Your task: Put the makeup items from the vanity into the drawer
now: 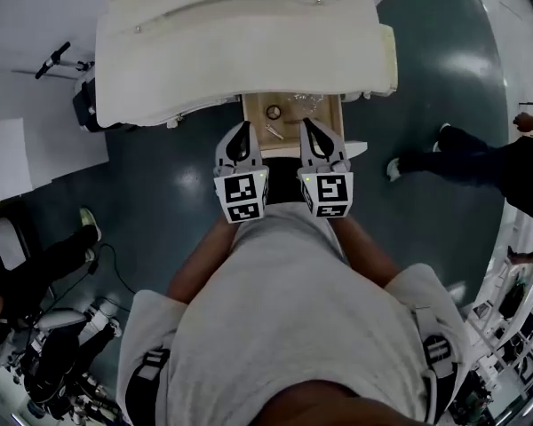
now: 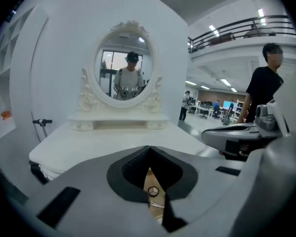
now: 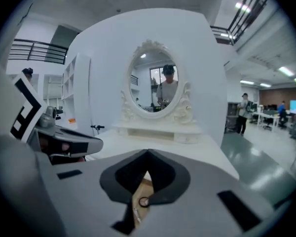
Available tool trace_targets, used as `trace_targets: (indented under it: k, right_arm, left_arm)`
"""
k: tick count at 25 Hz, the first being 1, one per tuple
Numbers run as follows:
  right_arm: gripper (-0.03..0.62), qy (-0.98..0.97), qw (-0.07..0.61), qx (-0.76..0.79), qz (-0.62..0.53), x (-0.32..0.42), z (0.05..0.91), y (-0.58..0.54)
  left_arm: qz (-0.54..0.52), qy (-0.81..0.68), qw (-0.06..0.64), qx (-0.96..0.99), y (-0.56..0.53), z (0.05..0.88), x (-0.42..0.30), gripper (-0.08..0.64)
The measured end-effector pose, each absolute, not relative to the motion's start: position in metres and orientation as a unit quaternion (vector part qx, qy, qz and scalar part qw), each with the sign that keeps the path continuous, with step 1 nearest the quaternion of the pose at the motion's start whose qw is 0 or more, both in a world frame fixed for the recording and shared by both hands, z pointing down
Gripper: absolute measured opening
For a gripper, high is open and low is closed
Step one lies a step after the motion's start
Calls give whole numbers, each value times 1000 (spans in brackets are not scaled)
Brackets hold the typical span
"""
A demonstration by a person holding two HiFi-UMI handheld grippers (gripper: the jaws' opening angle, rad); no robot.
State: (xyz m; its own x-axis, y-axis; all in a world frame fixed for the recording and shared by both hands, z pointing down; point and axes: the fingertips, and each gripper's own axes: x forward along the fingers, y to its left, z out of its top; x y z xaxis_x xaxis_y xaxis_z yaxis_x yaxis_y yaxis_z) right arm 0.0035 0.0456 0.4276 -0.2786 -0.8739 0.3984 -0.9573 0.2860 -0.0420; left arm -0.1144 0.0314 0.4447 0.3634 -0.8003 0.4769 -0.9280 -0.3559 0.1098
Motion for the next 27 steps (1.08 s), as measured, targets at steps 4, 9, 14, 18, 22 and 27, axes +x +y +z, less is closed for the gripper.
trace_targets:
  k: [4, 9, 14, 18, 22, 27]
  right_arm:
    - [14, -775, 141, 605, 115, -8, 387, 69]
    - [14, -759, 127, 633, 88, -21, 381, 86]
    - [14, -745, 129, 650, 77, -13, 387, 101]
    - [14, -752, 107, 649, 43, -30, 381, 134]
    - [15, -756, 115, 644, 39, -41, 386, 143]
    - [15, -753, 139, 641, 48, -55, 384, 131]
  left_arm:
    - [151, -513, 156, 830, 41, 409, -116, 6]
    - [127, -493, 134, 850, 52, 406, -124, 6]
    - [116, -474, 129, 863, 67, 413, -112, 6]
    - [98, -477, 93, 869, 100, 404, -123, 7]
    - [92, -479, 93, 868, 107, 406, -131, 6]
    - [99, -465, 115, 872, 96, 408, -140, 6]
